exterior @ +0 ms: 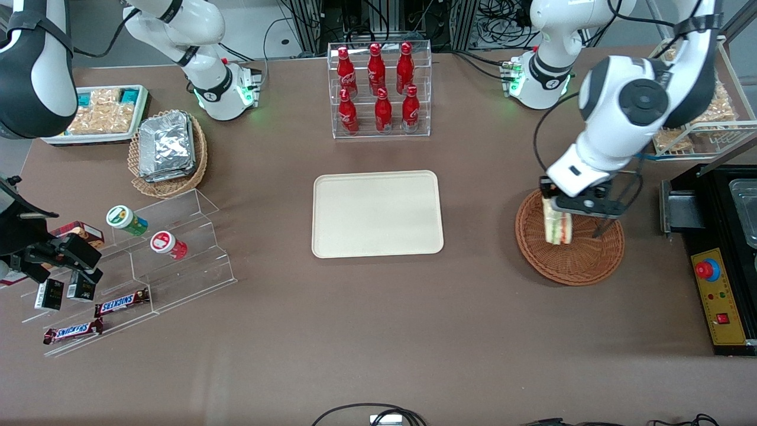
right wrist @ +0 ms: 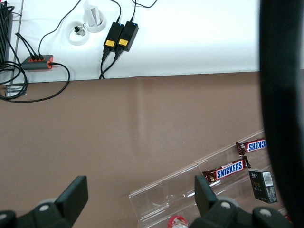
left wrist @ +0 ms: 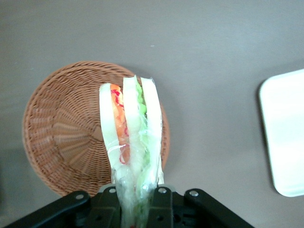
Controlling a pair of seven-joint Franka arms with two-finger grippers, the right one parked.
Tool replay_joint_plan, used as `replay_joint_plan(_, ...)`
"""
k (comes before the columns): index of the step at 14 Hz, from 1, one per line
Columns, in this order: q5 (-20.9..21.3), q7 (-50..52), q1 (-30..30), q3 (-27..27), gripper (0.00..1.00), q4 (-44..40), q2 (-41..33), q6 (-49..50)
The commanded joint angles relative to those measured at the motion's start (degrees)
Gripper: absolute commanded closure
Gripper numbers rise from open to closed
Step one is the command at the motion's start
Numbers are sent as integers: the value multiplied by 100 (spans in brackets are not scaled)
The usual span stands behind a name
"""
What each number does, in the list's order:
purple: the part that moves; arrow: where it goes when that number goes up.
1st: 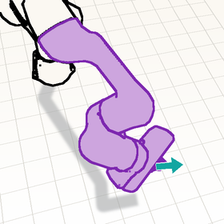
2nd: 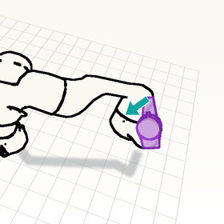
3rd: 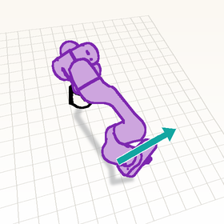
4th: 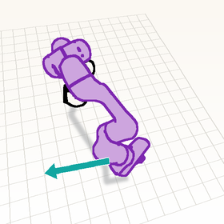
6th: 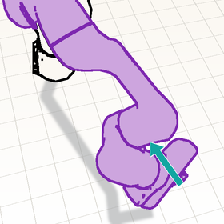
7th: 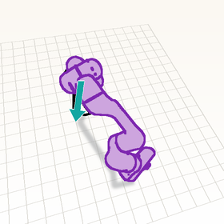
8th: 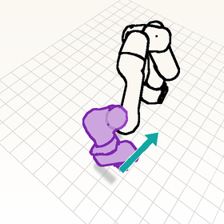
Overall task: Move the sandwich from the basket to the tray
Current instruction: 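Close the left gripper on the sandwich and lift it up, then carry the held sandwich with the left gripper over the cream tray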
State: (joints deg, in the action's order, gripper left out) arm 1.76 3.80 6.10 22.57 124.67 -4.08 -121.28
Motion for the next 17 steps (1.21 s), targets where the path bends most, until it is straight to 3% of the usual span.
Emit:
replay_joint_plan(1,0,-28,31,440,100,-189,162,131)
replay_joint_plan(6,-79,374,31,1151,100,-215,337,78)
replay_joint_plan(11,26,1833,23,1969,100,-935,1303,78)
replay_joint_plan(13,61,2124,-283,2041,100,-1102,1576,78)
replay_joint_plan(17,771,3019,-749,2041,100,-1348,2287,-194)
